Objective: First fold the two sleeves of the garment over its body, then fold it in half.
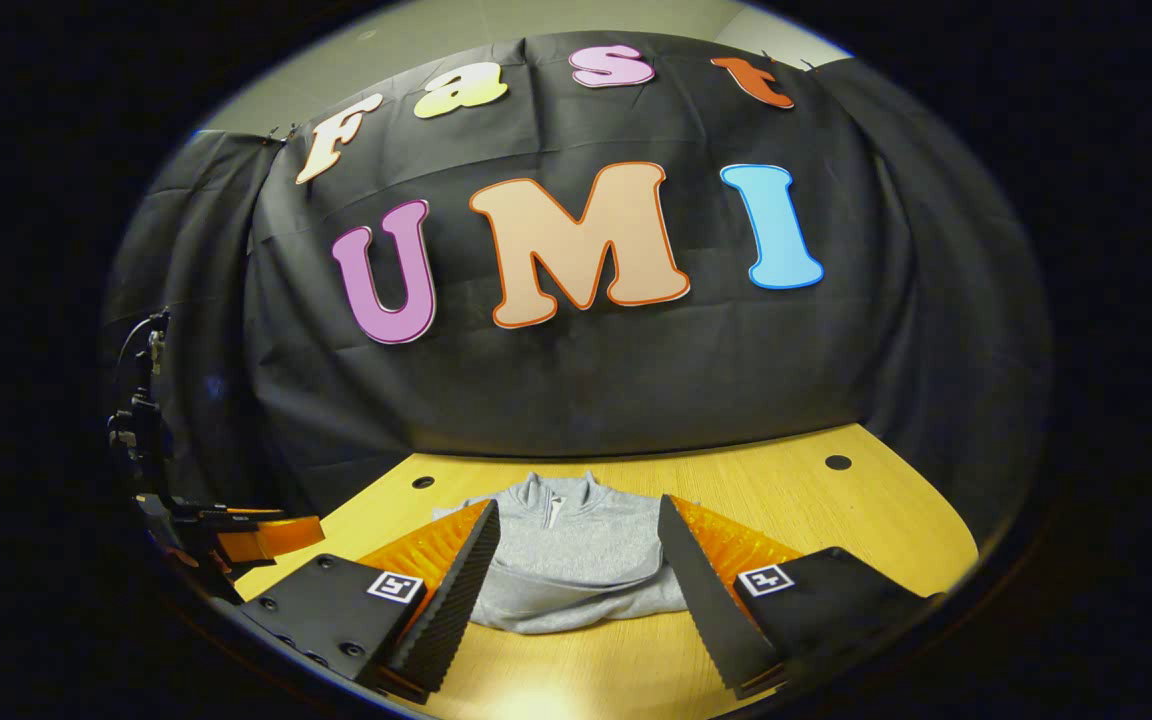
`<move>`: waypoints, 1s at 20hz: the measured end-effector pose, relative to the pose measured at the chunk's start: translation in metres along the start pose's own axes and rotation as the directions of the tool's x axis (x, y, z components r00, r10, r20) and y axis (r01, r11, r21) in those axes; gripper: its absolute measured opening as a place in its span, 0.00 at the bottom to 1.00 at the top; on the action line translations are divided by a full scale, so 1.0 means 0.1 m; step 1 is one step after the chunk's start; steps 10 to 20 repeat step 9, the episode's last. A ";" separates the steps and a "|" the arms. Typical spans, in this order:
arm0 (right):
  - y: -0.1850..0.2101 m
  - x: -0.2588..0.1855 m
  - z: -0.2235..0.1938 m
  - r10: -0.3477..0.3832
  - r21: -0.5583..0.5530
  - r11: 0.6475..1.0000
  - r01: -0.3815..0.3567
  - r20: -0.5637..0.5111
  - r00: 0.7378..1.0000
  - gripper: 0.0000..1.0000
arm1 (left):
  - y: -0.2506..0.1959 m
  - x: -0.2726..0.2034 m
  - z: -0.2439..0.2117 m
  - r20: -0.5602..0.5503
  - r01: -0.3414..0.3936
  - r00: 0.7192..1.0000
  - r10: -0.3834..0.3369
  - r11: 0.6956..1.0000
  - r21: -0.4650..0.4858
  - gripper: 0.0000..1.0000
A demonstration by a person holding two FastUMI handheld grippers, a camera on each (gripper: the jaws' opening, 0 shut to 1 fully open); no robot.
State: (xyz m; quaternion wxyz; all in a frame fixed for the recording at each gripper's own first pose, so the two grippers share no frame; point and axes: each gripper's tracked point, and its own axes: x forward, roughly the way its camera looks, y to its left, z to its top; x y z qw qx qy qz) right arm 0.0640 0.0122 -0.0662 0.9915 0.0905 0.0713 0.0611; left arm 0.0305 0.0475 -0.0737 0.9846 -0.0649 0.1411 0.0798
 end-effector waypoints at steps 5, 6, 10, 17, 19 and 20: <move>-0.05 -0.21 -0.01 -0.049 0.011 0.999 0.049 0.009 0.999 0.98 | 0.01 -0.08 -0.05 -0.008 0.040 0.999 -0.040 0.999 0.010 0.94; -0.06 -0.25 0.00 -0.058 0.013 0.998 0.057 0.012 0.998 0.98 | 0.01 -0.08 -0.03 -0.003 0.047 0.999 -0.047 0.999 0.013 0.94; -0.05 -0.33 0.02 -0.078 0.010 0.997 0.077 0.021 0.997 0.98 | 0.01 -0.11 -0.03 0.000 0.066 0.998 -0.066 0.998 0.021 0.95; -0.05 -0.33 0.02 -0.078 0.010 0.997 0.077 0.021 0.997 0.98 | 0.01 -0.11 -0.03 0.000 0.066 0.998 -0.066 0.998 0.021 0.95; -0.05 -0.33 0.02 -0.078 0.010 0.997 0.077 0.021 0.997 0.98 | 0.01 -0.11 -0.03 0.000 0.066 0.998 -0.066 0.998 0.021 0.95; -0.05 -0.33 0.02 -0.078 0.010 0.997 0.077 0.021 0.997 0.98 | 0.01 -0.11 -0.03 0.000 0.066 0.998 -0.066 0.998 0.021 0.95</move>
